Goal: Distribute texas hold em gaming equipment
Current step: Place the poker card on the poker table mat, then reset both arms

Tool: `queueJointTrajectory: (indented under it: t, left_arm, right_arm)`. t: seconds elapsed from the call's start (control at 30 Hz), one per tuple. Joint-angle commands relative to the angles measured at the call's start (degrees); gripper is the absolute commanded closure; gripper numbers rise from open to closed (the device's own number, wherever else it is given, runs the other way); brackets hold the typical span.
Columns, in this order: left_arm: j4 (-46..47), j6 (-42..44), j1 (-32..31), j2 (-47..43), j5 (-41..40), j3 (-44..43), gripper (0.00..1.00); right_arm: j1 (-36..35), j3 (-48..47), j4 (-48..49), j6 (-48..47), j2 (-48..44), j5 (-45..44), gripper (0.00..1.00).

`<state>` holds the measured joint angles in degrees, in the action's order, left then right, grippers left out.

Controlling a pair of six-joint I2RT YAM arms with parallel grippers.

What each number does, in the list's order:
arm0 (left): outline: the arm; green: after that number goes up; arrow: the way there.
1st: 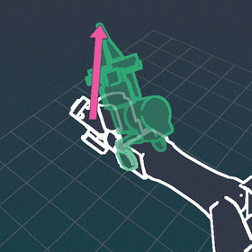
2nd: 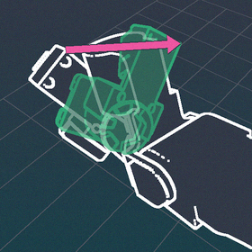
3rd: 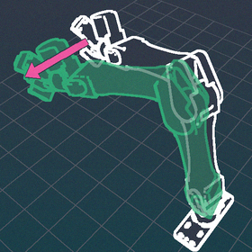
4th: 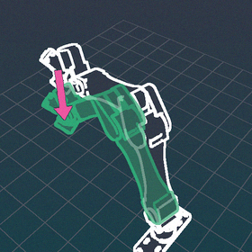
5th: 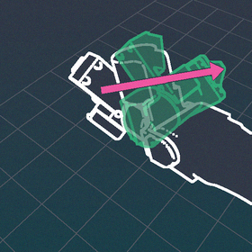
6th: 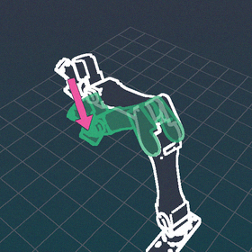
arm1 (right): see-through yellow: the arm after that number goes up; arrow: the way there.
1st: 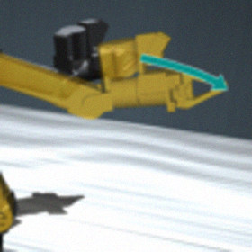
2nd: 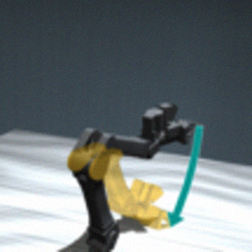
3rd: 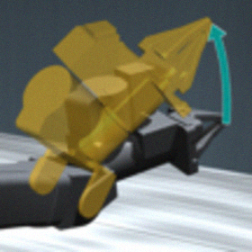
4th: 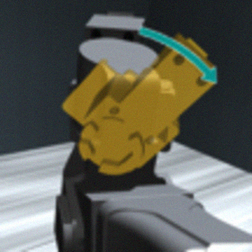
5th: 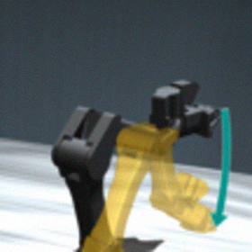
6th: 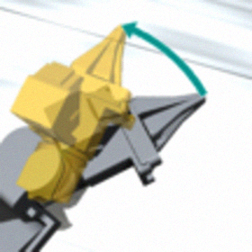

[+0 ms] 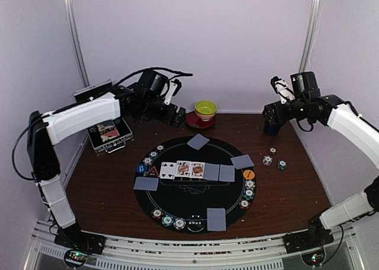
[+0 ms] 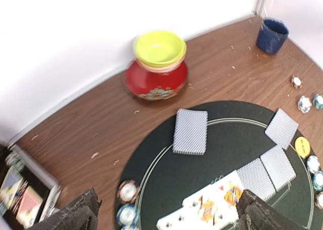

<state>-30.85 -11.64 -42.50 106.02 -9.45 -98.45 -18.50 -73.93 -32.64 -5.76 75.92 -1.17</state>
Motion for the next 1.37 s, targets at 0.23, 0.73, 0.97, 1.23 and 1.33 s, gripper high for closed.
queueJointTrajectory:
  t: [0.23,0.73,0.97,1.23,1.33]
  left_arm:
    - [0.62,-7.41,0.1,-31.37,-14.23,32.39,0.02]
    - [4.08,-6.99,0.11,-60.38,-16.58,56.07,0.02]
    - [4.89,-5.67,0.09,-63.43,-18.51,57.61,0.02]
    - [4.09,-5.61,0.11,-64.01,-21.88,56.96,0.02]
    - [5.04,-6.22,0.27,-65.19,-20.4,58.21,0.02]
  right_arm:
    - [0.07,18.09,6.54,1.81,-21.37,-0.85,0.0]
    - [1.42,34.61,10.57,3.53,-42.61,-3.48,0.0]
    - [1.53,34.75,10.26,2.78,-41.98,-4.67,0.0]
    - [1.63,34.78,10.14,2.29,-42.07,-4.21,0.0]
    - [1.63,34.97,10.58,2.16,-42.3,-4.99,0.0]
